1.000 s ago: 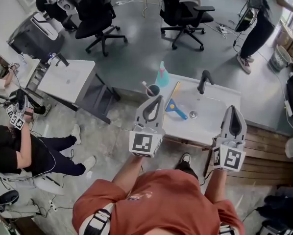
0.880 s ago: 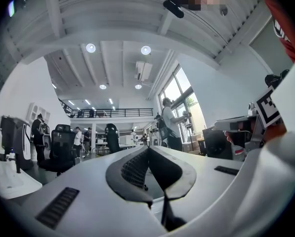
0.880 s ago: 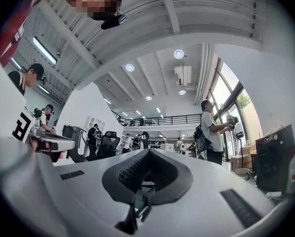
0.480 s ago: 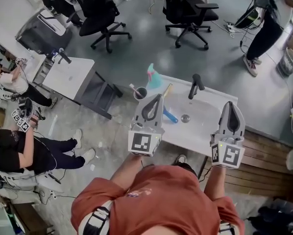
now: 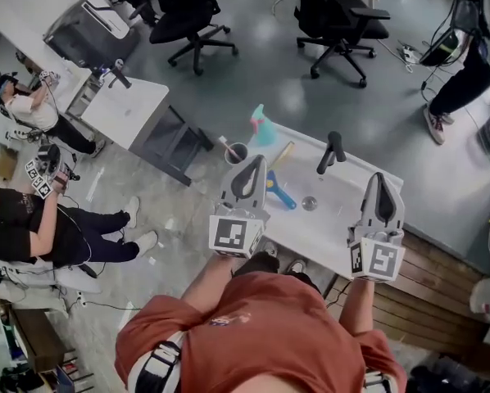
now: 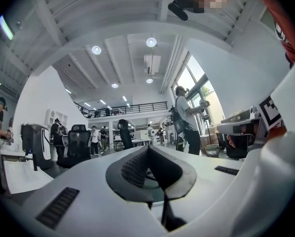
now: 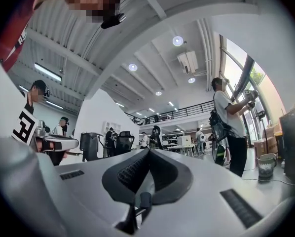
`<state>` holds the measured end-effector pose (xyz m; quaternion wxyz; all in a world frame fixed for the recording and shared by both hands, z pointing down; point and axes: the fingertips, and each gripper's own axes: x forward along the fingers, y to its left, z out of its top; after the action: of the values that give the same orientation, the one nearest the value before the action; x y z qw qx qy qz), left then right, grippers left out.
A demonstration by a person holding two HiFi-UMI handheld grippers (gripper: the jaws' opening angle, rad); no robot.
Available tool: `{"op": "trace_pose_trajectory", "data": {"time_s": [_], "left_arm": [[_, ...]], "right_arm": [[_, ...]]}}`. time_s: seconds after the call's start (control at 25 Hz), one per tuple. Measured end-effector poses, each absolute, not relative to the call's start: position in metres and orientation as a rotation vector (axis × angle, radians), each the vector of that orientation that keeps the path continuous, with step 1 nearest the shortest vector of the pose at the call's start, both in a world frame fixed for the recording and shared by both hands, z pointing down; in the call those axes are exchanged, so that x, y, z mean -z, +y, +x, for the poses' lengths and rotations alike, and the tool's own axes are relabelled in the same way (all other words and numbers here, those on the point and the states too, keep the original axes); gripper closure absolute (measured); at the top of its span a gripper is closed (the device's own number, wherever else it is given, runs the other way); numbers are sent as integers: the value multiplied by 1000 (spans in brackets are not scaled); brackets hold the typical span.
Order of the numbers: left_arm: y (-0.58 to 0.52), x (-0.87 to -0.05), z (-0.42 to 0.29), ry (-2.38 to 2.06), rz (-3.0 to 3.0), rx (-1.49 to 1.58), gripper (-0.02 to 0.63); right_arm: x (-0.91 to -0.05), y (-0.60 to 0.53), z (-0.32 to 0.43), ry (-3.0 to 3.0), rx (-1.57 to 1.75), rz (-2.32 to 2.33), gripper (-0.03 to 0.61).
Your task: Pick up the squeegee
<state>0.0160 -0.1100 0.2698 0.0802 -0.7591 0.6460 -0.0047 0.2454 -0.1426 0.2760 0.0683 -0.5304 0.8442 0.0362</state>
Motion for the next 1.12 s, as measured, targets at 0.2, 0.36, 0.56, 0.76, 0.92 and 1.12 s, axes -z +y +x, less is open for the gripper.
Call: {"op": "trace_pose_trajectory", "data": {"time_s": [0.2, 0.36, 0.56, 0.76, 0.92, 1.12], "left_arm": [[-131, -283, -16, 2002, -2254, -7, 597], [-145, -299, -36, 2019, -2284, 12, 597], [-159, -315, -59, 2069, -2290, -3, 595], [-166, -344, -83, 2143, -2314, 33, 597], [-171, -376, -98, 2200, -2351, 65, 597], [-173, -412, -111, 2254, -2373, 112, 597]], "right_arm": [[-283, -170, 197, 2627, -107, -1513, 571], [-288, -184, 161, 2690, -105, -1463, 571], [-311, -206, 119, 2779, -45, -1406, 571], [-356, -213, 71, 2927, 46, -1322, 571], [-394, -214, 38, 3034, 100, -1248, 571], [-442, -222, 9, 3123, 160, -1180, 569]]}}
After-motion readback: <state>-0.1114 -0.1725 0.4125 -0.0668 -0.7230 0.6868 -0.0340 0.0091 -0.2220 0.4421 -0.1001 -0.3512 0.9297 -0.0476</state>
